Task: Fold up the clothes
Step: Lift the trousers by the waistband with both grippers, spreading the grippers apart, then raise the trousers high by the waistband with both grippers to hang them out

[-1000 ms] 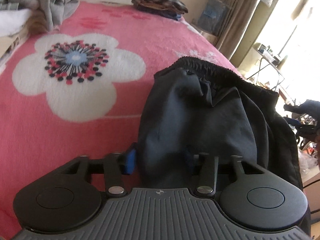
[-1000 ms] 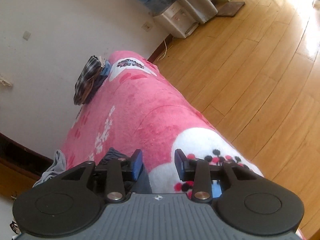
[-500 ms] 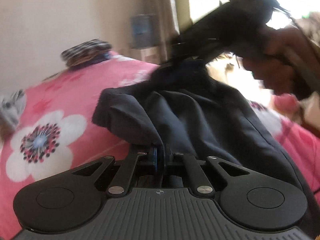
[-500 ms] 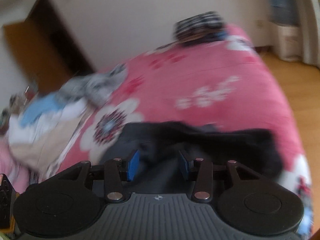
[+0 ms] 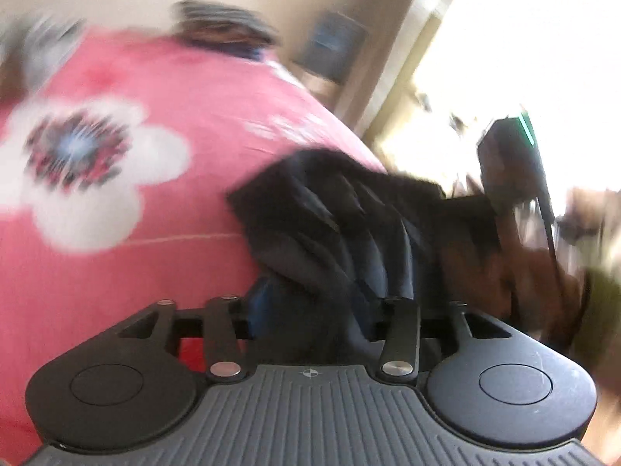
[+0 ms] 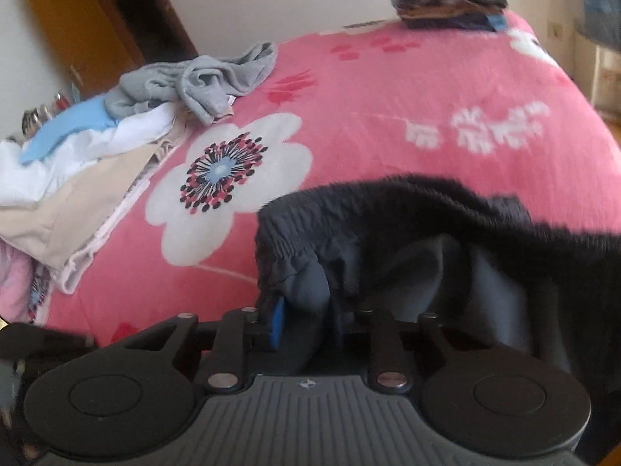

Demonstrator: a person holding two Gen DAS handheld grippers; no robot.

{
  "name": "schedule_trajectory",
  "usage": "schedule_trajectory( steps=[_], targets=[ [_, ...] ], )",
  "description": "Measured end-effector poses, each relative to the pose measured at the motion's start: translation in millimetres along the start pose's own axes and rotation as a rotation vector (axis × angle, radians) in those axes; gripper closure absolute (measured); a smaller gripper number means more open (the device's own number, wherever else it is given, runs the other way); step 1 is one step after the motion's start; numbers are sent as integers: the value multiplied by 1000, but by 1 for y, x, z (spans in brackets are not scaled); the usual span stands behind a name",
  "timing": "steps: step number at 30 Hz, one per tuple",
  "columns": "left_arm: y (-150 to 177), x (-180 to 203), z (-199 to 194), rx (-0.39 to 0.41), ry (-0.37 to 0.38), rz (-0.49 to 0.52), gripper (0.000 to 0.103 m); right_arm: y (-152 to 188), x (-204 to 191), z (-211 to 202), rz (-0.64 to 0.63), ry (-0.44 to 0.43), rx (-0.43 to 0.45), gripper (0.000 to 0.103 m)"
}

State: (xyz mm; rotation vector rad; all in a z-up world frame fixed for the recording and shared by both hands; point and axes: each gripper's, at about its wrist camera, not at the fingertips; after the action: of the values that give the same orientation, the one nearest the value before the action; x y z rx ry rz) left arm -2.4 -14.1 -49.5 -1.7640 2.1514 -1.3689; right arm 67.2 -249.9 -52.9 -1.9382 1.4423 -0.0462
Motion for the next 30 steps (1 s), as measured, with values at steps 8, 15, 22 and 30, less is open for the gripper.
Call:
schedule_trajectory(
  steps=[8, 15, 22, 30],
  targets=[
    [-32, -34, 54, -12, -16, -47, 52, 19, 42, -5, 188, -133, 33, 82],
    [-38, -38, 80, -4, 54, -46, 50, 24, 66, -2, 288, -253, 44, 81],
    [-40, -46, 88, 13, 140, -140, 49, 30, 83, -38, 338, -295, 113, 77],
    [-42, -49, 83, 23, 279, -224, 47, 46, 119, -122, 410, -74, 327, 56]
  ],
)
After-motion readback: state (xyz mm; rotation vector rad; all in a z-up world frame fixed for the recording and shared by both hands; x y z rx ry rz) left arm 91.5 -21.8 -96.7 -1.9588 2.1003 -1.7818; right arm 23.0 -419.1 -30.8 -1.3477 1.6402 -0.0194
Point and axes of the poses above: each gripper's, at about its wrist camera, not at the fingertips, and z roughly the way its jaws point, x to its right, y to its underside, and after that the axes turned 3 degrees about -x, right-handed
